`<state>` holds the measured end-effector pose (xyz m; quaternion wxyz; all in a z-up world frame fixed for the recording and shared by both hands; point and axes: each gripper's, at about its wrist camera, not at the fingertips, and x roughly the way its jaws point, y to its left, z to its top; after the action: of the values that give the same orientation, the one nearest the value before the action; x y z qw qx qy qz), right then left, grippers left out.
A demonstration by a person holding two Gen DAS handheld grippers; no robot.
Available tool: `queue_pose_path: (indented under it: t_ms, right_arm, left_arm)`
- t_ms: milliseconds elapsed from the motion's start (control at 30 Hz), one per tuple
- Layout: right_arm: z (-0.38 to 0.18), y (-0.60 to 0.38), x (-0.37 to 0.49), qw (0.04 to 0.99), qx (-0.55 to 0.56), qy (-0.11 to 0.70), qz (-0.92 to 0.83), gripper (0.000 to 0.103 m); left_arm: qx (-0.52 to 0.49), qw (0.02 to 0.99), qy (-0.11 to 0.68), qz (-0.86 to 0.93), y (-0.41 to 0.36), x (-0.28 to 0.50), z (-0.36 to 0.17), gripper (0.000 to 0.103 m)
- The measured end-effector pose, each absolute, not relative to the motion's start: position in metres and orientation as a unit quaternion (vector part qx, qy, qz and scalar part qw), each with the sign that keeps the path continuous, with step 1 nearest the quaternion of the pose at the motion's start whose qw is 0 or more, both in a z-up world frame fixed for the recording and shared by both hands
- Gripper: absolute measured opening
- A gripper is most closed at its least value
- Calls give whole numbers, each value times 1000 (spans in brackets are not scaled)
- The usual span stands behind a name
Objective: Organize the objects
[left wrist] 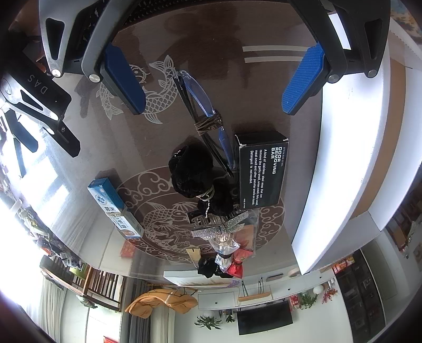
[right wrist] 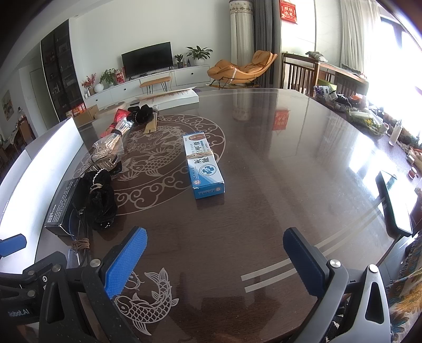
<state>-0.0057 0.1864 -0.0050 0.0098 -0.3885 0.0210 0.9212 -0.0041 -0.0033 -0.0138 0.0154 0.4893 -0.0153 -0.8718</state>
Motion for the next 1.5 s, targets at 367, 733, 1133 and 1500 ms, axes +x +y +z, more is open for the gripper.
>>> queue_pose_path:
  t_ms: [367,733,1133,1500]
  right_arm:
    - [-4,186,-6,10,-394,19,919,103]
    - [-3,188,-6,10,-396,21,918,103]
    - [-3,189,-8,8,-400,22,916,103]
    - [-4,190,-8,8,-400,22,916,103]
  left_arm:
    - [492,20,-16,-870,-7,-5,-16,103]
    - [453,48,-50,-889,-36,-22,0,103]
    - [444,80,-46,-891,-83,-44,5,103]
    - [457,80,-41,-885,-85,-44,-6,103]
